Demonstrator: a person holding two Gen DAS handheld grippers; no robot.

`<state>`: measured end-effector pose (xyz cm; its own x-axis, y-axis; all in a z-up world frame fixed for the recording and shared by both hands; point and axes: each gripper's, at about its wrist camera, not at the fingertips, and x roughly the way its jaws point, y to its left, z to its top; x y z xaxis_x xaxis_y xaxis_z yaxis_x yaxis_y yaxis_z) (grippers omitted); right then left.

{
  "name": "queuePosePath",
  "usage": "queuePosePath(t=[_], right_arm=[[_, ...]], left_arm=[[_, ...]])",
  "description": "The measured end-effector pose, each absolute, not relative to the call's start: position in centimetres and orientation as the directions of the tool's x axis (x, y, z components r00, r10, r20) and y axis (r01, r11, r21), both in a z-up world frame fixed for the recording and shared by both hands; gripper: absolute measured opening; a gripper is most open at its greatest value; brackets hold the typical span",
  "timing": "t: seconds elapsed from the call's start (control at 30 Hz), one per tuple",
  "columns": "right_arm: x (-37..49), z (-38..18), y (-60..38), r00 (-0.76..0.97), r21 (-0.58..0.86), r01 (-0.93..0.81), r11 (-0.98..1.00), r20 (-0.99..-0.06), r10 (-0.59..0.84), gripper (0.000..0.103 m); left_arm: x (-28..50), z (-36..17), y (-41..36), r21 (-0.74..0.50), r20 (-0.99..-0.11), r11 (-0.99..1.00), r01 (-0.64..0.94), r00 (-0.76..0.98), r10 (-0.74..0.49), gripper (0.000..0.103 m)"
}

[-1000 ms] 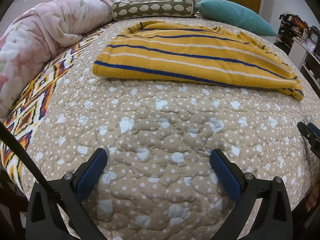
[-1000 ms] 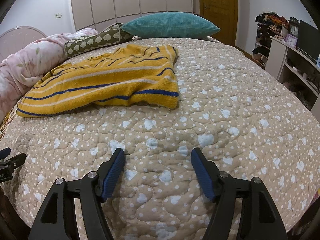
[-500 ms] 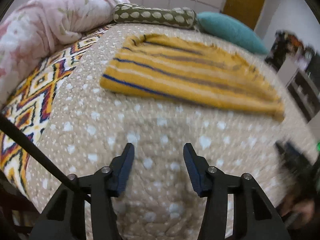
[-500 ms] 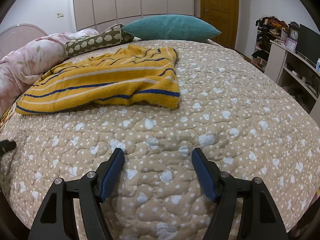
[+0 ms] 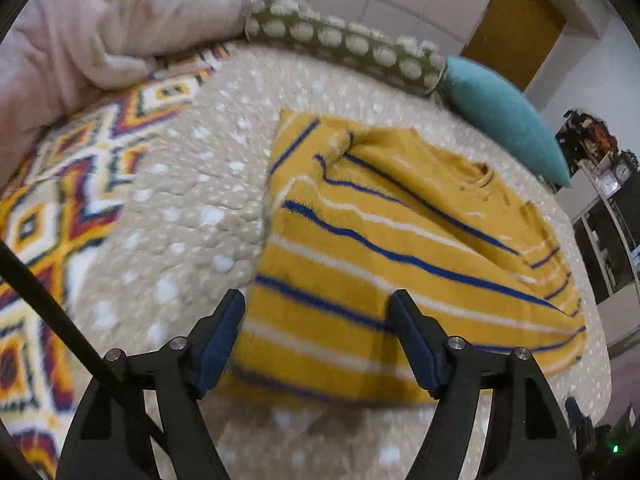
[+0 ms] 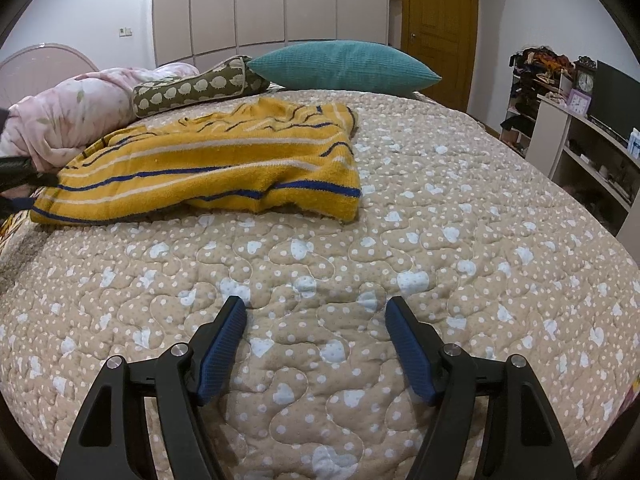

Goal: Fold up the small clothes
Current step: 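Move the left tool toward the folded sweater, then grasp the sweater's side edge with the left tool, fold it over, release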

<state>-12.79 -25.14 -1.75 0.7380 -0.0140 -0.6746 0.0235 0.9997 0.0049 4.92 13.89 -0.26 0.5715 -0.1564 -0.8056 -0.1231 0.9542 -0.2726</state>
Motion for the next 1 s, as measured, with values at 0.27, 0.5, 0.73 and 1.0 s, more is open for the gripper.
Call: queuePosePath(t=[0.27, 0.5, 0.73, 1.0], right_arm=[[-12.3, -1.7, -25.2, 0.727, -0.005, 0.017, 1.000, -0.687, -0.016, 0.078], [-12.2, -1.8, -25.3, 0.735, -0.004, 0.017, 1.000, -0.678, -0.015, 0.079], [-12.4, -2.0, -25.5, 0.751, 0.008, 0.008, 1.000, -0.660, -0.001, 0.080], [-13.8, -0.9, -26.2, 0.756, 0.031, -0.008, 0.999, -0.654, 0.027, 0.081]], left_arm=[[5.3, 0.7, 15.9, -0.294, -0.815, 0.946, -0.135, 0.553, -0.174, 0.010], [2.2, 1.8, 15.8, -0.271, -0.812, 0.948, -0.169, 0.570, -0.130, 0.018], [-3.5, 5.8, 9.4, -0.168, -0.779, 0.976, -0.140, 0.626, -0.044, 0.061], [-7.9, 5.4, -0.5, -0.095, -0.780, 0.992, -0.078, 0.625, -0.026, 0.066]])
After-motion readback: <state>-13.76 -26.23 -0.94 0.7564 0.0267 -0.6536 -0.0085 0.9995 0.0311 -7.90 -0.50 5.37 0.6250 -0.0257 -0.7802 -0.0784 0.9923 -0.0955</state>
